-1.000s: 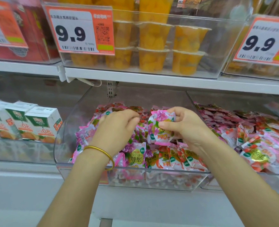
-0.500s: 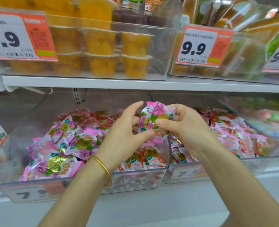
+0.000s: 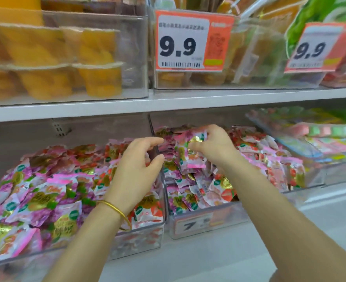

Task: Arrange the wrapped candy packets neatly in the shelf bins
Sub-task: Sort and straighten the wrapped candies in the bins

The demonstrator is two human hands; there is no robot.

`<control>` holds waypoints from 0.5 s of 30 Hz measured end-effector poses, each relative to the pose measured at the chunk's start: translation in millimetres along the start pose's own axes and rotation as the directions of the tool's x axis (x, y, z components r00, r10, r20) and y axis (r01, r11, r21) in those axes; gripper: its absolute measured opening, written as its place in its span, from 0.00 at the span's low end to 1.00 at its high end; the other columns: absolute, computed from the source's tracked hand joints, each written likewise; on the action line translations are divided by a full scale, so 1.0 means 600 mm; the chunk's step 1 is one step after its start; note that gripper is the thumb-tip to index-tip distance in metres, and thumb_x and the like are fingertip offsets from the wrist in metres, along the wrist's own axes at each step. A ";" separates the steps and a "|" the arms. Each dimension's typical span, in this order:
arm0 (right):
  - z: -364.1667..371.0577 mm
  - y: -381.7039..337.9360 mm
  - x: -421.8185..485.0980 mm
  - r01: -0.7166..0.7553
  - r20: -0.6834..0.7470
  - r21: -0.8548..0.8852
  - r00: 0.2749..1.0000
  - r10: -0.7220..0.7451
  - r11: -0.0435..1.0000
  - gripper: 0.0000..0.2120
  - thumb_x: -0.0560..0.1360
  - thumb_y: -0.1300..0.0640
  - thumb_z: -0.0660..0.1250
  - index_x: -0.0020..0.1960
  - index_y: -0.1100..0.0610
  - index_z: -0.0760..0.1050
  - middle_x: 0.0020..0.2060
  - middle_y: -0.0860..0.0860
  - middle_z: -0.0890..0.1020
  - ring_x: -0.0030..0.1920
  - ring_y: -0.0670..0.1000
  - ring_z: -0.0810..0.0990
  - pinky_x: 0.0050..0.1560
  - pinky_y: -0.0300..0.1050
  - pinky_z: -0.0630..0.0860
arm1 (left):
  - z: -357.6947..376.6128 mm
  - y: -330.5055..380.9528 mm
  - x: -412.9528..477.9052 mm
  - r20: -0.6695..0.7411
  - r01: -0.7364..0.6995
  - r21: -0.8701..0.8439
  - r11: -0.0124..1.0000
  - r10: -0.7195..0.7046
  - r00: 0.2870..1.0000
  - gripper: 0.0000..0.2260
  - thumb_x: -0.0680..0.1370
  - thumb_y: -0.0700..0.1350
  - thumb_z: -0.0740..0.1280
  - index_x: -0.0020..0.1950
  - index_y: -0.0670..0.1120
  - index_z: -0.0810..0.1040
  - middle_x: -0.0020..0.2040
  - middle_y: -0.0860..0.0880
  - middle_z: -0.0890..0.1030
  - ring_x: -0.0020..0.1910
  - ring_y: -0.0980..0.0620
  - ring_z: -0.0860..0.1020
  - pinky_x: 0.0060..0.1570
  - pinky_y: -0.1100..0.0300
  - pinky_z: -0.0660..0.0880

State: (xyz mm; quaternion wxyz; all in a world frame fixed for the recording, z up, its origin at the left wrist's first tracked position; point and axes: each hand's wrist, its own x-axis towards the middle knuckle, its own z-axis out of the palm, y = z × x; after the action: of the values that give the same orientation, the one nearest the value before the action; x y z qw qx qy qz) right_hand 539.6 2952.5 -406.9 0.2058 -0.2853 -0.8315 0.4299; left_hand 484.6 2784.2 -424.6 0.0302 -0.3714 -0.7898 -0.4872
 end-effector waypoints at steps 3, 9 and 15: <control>0.041 0.002 0.012 0.047 0.084 -0.164 0.996 -0.034 0.985 0.15 0.71 0.56 0.73 0.53 0.63 0.73 0.45 0.55 0.76 0.46 0.55 0.77 0.38 0.44 0.71 | 0.008 0.002 0.004 -0.006 -0.015 0.029 0.999 0.015 1.000 0.14 0.77 0.42 0.63 0.60 0.56 0.73 0.57 0.58 0.71 0.56 0.63 0.69 0.52 0.73 0.67; 0.032 0.019 0.017 0.005 0.069 -0.252 0.998 0.013 0.968 0.14 0.73 0.56 0.71 0.51 0.60 0.69 0.42 0.53 0.74 0.42 0.55 0.75 0.38 0.46 0.70 | 0.010 -0.002 0.009 0.010 -0.019 0.064 0.998 0.019 1.000 0.12 0.77 0.42 0.63 0.59 0.55 0.74 0.55 0.60 0.71 0.60 0.61 0.68 0.47 0.77 0.66; 0.037 0.021 0.009 -0.022 0.161 -0.158 0.986 0.048 0.987 0.22 0.74 0.58 0.69 0.64 0.62 0.66 0.48 0.55 0.73 0.37 0.49 0.73 0.30 0.42 0.69 | 0.012 -0.004 0.011 0.015 -0.010 0.050 0.999 0.009 1.000 0.12 0.77 0.42 0.63 0.59 0.54 0.75 0.55 0.59 0.72 0.61 0.59 0.68 0.46 0.83 0.65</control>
State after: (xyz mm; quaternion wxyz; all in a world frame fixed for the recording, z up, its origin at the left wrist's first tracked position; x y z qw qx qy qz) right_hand 526.3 2948.4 -429.4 0.1060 -0.2787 -0.8714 0.3896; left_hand 480.6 2792.7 -427.5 0.0358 -0.3778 -0.8002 -0.4645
